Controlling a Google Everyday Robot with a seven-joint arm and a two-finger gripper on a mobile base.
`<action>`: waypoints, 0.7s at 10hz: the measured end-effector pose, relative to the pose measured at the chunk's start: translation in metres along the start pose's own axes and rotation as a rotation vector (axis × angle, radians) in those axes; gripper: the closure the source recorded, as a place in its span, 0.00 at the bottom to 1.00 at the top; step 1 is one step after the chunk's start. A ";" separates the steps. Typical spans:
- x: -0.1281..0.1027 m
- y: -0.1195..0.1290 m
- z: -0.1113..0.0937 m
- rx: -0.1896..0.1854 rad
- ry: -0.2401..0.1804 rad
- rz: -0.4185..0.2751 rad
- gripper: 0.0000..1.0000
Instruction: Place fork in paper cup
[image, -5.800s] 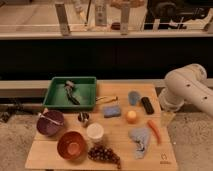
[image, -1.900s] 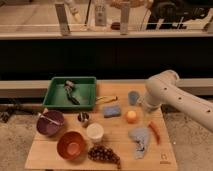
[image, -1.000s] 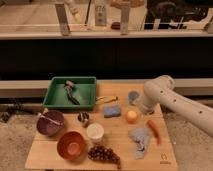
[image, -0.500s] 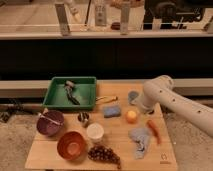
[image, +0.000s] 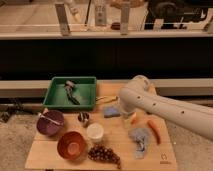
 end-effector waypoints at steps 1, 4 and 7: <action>-0.020 -0.006 -0.005 0.005 -0.001 -0.032 0.20; -0.101 -0.032 -0.025 0.026 -0.032 -0.124 0.20; -0.171 -0.056 -0.048 0.092 -0.135 -0.188 0.20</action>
